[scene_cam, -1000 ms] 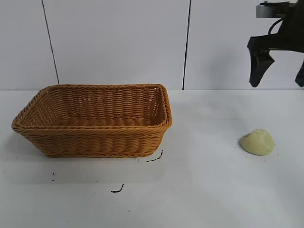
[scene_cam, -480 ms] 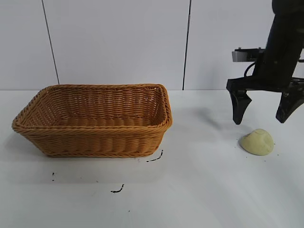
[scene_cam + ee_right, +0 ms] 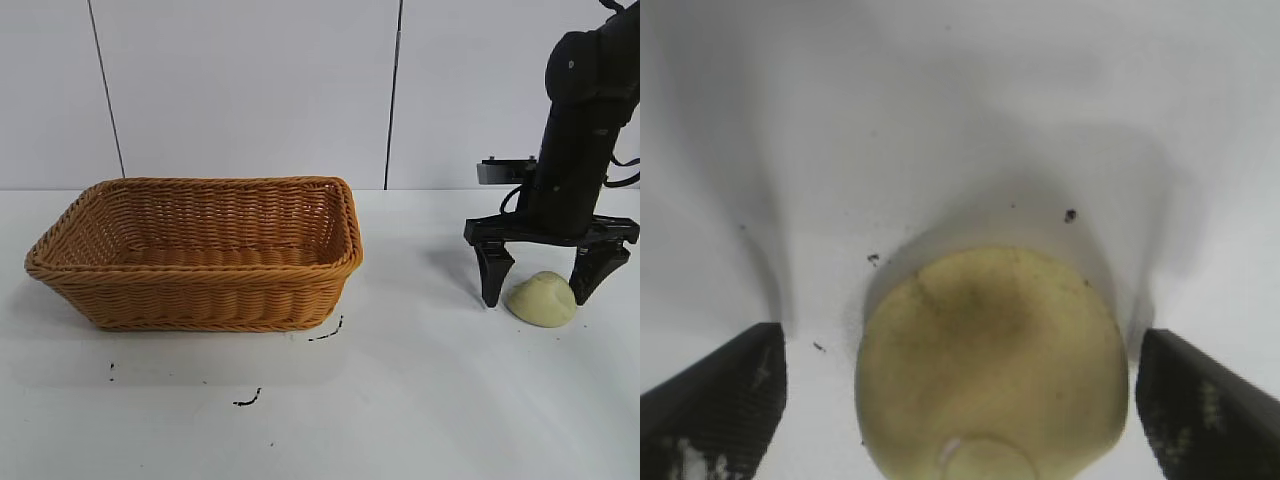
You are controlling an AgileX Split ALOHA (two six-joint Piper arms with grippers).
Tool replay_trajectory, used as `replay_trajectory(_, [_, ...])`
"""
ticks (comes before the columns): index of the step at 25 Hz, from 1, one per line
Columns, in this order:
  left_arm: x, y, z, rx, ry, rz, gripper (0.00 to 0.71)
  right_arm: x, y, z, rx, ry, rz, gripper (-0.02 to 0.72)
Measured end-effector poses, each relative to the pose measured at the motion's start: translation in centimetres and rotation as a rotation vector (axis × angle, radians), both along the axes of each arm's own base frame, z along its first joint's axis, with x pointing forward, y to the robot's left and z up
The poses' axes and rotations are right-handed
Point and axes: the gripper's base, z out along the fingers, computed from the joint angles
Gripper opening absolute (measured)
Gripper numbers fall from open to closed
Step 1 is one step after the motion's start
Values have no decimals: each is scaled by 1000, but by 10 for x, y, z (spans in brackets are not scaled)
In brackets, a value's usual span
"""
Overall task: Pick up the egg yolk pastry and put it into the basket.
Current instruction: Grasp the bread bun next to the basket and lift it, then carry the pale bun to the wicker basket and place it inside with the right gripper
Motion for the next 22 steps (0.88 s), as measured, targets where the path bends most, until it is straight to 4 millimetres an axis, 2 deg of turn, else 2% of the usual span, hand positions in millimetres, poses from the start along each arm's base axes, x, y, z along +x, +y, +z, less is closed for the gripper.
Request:
replay_trajectory(1, [0,0,0,0,0,0,697,0,0,0,0,0,0,252])
replay_trajectory(3, [0,0,0,0,0,0,697,0,0,0,0,0,0,225])
replay_trajectory(6, [0,0,0,0,0,0,697,0,0,3,0,1,0,213])
replay_trajectory(9, [0,0,0,0,0,0,697,1,0,17,0,-1,0,211])
replay_trajectory(11, [0,0,0,0,0,0,697,4,0,41,3,-26,0,211])
replay_trajectory(17, [0,0,0,0,0,0,697,11,1,131,17,-176,0,211])
replay_trajectory(20, [0,0,0,0,0,0,697,14,1,158,22,-229,0,211])
replay_trajectory(22, [0,0,0,0,0,0,697,16,2,167,25,-255,1,211])
